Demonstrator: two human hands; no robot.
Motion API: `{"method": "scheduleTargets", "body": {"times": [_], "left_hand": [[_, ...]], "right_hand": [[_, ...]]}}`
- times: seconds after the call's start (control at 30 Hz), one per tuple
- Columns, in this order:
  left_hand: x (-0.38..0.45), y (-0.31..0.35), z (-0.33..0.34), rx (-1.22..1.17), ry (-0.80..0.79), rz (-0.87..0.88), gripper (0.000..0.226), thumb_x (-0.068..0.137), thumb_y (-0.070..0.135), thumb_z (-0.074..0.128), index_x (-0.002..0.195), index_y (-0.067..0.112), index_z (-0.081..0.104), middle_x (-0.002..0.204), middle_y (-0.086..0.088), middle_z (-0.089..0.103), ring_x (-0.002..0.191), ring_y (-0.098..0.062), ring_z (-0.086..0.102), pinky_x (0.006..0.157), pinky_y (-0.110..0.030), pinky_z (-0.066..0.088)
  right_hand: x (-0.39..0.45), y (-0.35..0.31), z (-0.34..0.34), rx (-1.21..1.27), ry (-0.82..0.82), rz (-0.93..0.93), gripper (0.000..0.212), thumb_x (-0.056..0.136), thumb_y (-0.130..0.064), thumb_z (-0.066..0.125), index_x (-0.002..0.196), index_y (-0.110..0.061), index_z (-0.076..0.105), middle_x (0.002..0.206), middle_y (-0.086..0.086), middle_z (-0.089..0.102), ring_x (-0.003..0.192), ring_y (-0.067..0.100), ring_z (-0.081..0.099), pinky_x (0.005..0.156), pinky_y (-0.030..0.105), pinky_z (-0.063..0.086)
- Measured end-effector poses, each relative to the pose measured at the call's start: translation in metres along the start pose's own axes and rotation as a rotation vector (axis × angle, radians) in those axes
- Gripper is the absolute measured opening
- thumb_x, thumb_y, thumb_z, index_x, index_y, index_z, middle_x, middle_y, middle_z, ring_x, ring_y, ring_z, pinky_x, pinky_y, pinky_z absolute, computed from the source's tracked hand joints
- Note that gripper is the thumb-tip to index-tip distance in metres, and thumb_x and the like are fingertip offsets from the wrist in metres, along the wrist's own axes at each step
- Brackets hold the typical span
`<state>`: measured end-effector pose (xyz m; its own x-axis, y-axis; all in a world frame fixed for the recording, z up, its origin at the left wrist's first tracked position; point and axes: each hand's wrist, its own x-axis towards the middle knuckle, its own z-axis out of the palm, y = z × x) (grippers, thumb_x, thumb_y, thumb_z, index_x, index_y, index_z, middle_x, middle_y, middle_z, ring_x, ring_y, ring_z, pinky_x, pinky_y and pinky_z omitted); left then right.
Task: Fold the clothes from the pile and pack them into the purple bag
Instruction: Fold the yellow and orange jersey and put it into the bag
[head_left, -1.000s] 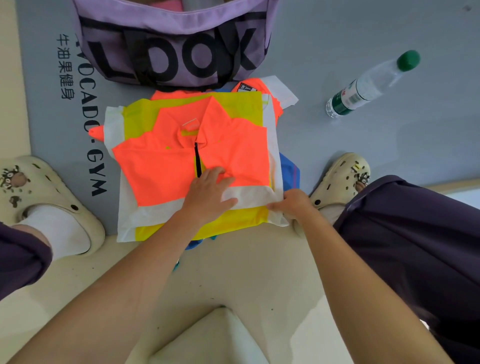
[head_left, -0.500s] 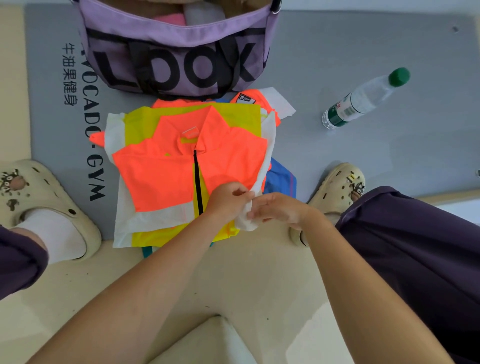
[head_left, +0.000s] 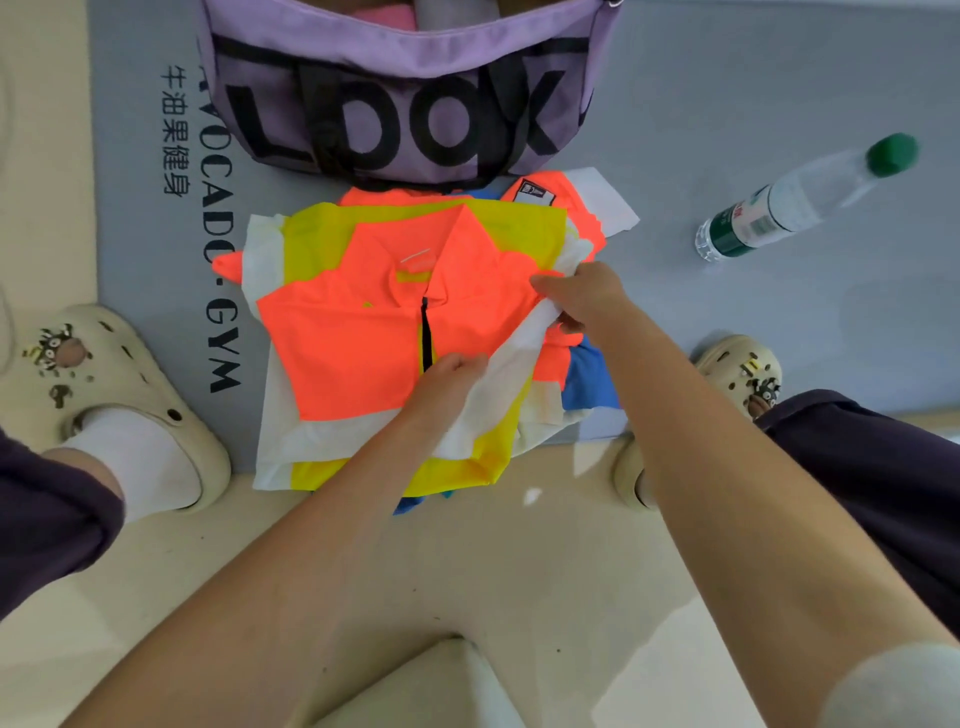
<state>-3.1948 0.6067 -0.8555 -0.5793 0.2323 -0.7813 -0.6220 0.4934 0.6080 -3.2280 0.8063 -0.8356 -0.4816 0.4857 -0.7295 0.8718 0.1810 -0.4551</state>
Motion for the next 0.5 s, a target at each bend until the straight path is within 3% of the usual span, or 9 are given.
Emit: {"method": "scheduleTargets", "body": {"times": [0.1, 0.17, 0.27, 0.33, 0.4, 0.5], "left_hand": [[-0.005, 0.007, -0.001, 0.092, -0.094, 0.096, 0.032, 0.075, 0.061, 0.07, 0.084, 0.032, 0.059, 0.074, 0.015, 0.06, 0.066, 0.002, 0.056, 0.053, -0.01, 0.039], [-0.009, 0.01, 0.005, 0.151, -0.143, 0.171, 0.036, 0.071, 0.057, 0.076, 0.093, 0.035, 0.06, 0.081, 0.021, 0.062, 0.071, 0.008, 0.057, 0.058, -0.012, 0.041], [-0.01, 0.014, 0.003, 0.17, -0.106, 0.189, 0.023, 0.089, 0.034, 0.07, 0.108, 0.024, 0.062, 0.094, 0.008, 0.062, 0.088, -0.013, 0.059, 0.073, -0.028, 0.042], [-0.014, 0.014, -0.016, -0.009, -0.11, 0.112, 0.009, 0.091, 0.025, 0.067, 0.099, 0.022, 0.063, 0.085, 0.006, 0.061, 0.079, -0.015, 0.058, 0.067, -0.025, 0.044], [-0.021, 0.01, -0.045, -0.107, -0.103, 0.061, 0.006, 0.091, 0.023, 0.069, 0.091, 0.026, 0.064, 0.079, 0.006, 0.061, 0.069, -0.012, 0.056, 0.059, -0.02, 0.044], [-0.034, -0.004, -0.099, -0.104, -0.06, -0.001, 0.009, 0.089, 0.028, 0.071, 0.097, 0.025, 0.065, 0.084, 0.001, 0.065, 0.075, -0.016, 0.06, 0.068, -0.027, 0.049]], "right_hand": [[-0.004, -0.008, -0.001, 0.124, -0.013, -0.06, 0.029, 0.086, -0.028, 0.072, 0.081, -0.005, 0.055, 0.065, 0.008, 0.06, 0.036, 0.009, 0.056, 0.036, 0.02, 0.046], [-0.013, -0.015, 0.0, 0.199, -0.034, -0.098, 0.025, 0.087, -0.024, 0.071, 0.086, -0.004, 0.057, 0.07, 0.01, 0.063, 0.045, 0.014, 0.061, 0.042, 0.024, 0.053], [-0.029, -0.032, 0.01, 0.252, -0.098, -0.148, 0.028, 0.088, -0.02, 0.07, 0.098, 0.003, 0.057, 0.079, 0.016, 0.065, 0.059, 0.023, 0.066, 0.056, 0.037, 0.061], [-0.04, -0.049, 0.023, 0.282, -0.126, -0.171, 0.03, 0.088, -0.017, 0.07, 0.105, 0.002, 0.054, 0.083, 0.019, 0.061, 0.067, 0.028, 0.065, 0.063, 0.045, 0.061], [-0.049, -0.068, 0.042, 0.285, -0.161, -0.213, 0.025, 0.088, -0.014, 0.07, 0.094, -0.002, 0.049, 0.077, 0.017, 0.059, 0.064, 0.027, 0.065, 0.058, 0.043, 0.061], [-0.065, -0.098, 0.084, 0.262, -0.264, -0.262, 0.023, 0.089, -0.011, 0.068, 0.089, -0.003, 0.047, 0.073, 0.016, 0.058, 0.061, 0.027, 0.065, 0.051, 0.039, 0.06]]}}
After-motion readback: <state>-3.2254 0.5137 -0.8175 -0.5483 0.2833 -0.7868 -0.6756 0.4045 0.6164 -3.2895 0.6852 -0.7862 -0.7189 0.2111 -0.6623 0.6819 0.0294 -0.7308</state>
